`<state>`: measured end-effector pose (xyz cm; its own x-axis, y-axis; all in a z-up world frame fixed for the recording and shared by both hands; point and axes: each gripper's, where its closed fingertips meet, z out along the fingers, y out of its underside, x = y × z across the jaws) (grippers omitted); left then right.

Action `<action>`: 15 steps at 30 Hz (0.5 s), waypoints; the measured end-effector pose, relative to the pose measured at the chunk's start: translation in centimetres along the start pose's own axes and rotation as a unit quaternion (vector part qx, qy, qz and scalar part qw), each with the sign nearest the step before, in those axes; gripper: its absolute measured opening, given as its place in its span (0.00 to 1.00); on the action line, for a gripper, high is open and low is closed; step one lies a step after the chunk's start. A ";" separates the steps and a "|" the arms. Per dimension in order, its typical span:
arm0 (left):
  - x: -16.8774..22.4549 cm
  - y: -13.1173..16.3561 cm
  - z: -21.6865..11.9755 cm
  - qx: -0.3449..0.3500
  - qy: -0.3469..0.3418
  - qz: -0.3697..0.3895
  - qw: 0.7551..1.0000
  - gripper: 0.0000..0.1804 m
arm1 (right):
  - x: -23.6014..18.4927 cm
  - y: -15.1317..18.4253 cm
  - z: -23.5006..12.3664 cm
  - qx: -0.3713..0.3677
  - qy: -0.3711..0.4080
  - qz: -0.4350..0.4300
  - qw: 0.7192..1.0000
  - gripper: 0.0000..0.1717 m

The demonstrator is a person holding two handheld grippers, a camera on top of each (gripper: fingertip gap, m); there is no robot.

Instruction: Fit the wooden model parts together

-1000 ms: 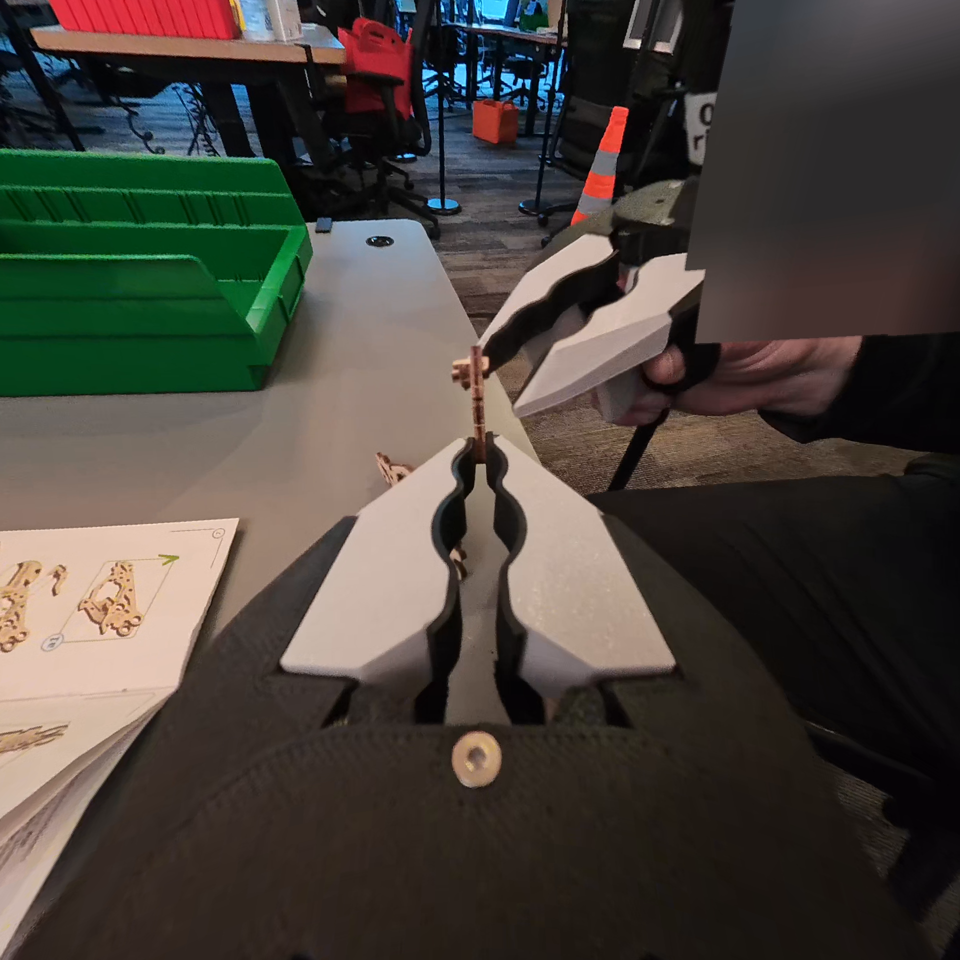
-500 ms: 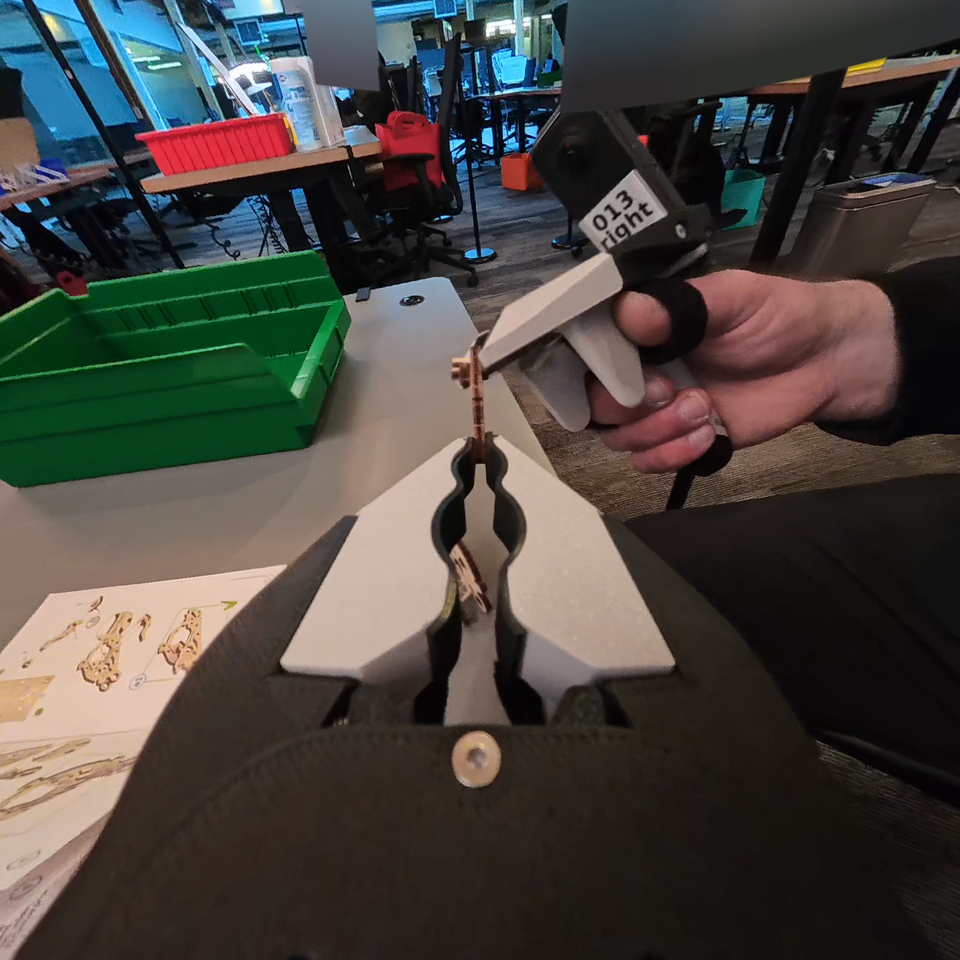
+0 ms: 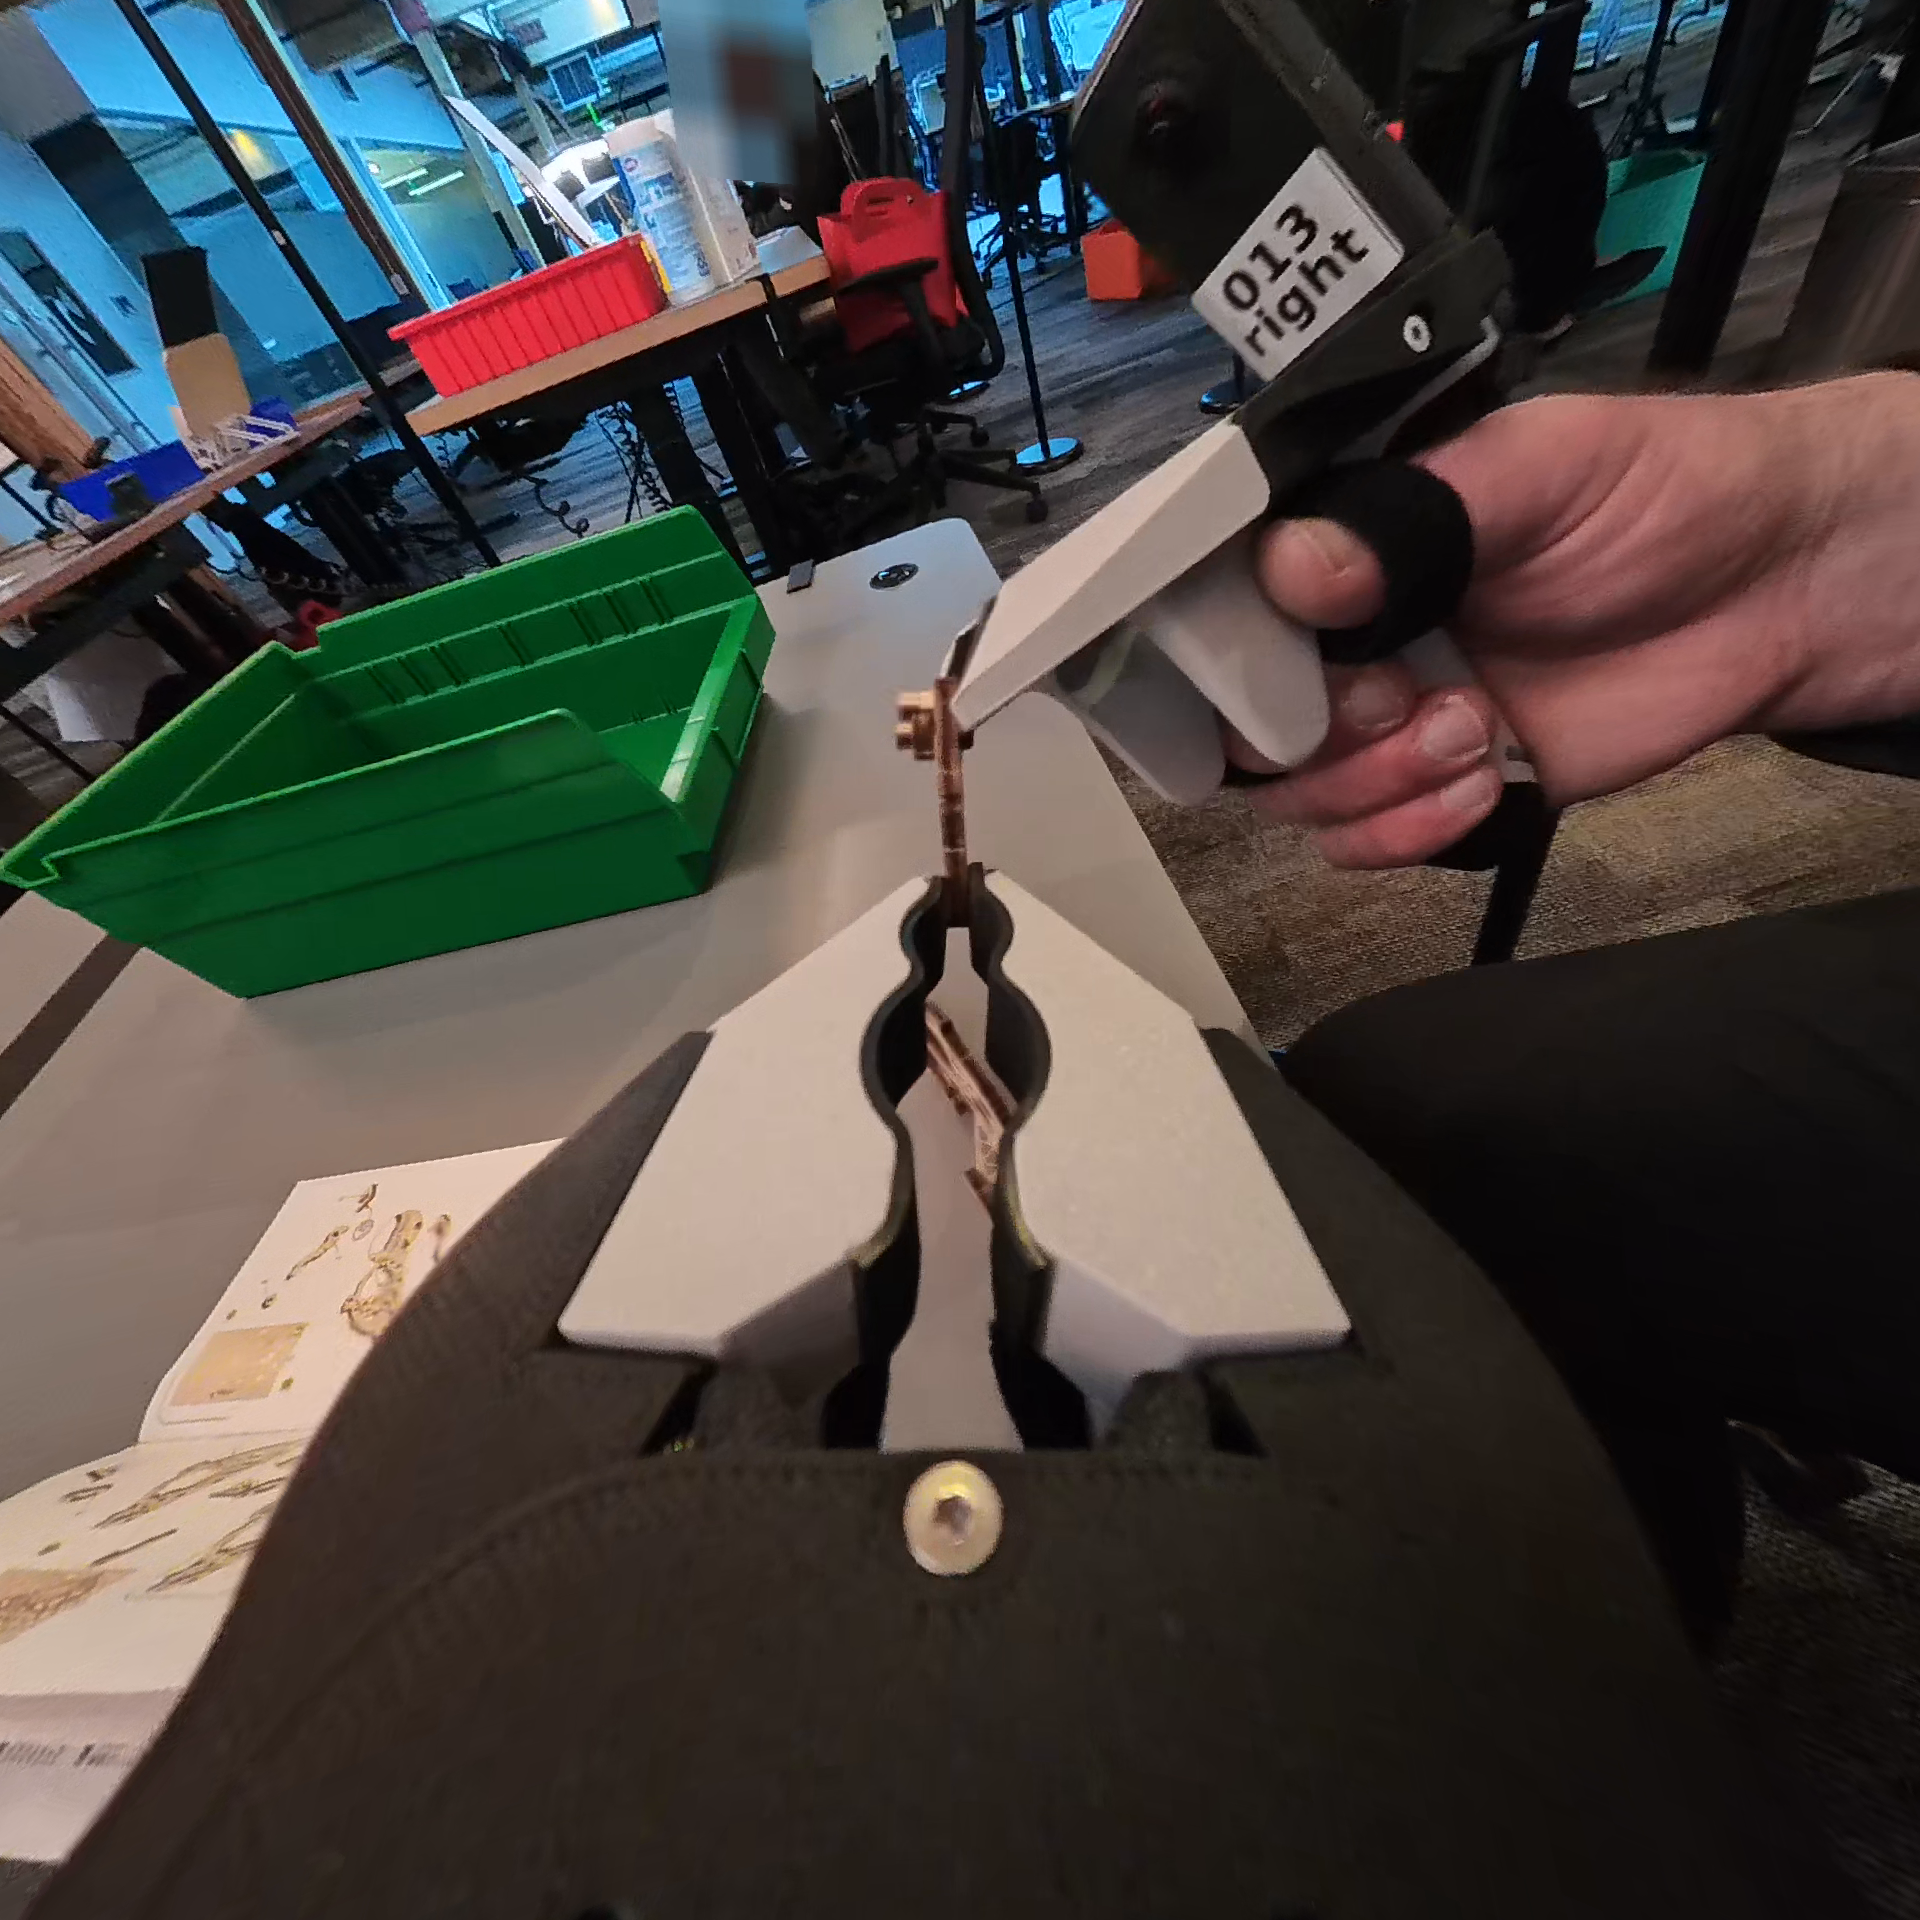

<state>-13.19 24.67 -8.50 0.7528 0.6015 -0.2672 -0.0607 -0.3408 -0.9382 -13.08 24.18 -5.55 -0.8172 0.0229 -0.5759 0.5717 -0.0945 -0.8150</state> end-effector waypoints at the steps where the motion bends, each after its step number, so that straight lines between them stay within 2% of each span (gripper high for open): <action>1: 0.0 -0.2 -0.1 0.005 -0.004 0.007 1.000 0.03 | 0.0 0.0 -0.1 -0.001 -0.004 0.001 1.000 0.04; 4: 0.5 -0.8 -0.2 0.021 0.004 0.018 1.000 0.08 | 0.0 -0.2 -0.3 -0.008 -0.009 -0.006 1.000 0.04; 11: 0.3 -0.8 -0.1 0.012 -0.019 0.047 0.999 0.01 | -0.7 0.3 0.0 -0.027 -0.036 -0.007 0.999 0.04; 13: -0.1 -1.1 -0.4 0.017 -0.035 0.061 0.997 0.00 | -0.7 0.5 0.0 -0.034 -0.045 0.001 0.998 0.11; 15: 0.0 -1.0 -0.4 0.011 -0.046 0.087 0.995 0.00 | -0.8 0.5 -0.1 -0.038 -0.056 0.015 0.998 0.13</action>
<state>-12.88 24.70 -7.41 0.6659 0.5990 -0.4446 -0.2001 -0.4308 -0.8800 -12.07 24.18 -5.50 -0.8000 -0.0912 -0.5931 0.5967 -0.0176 -0.8022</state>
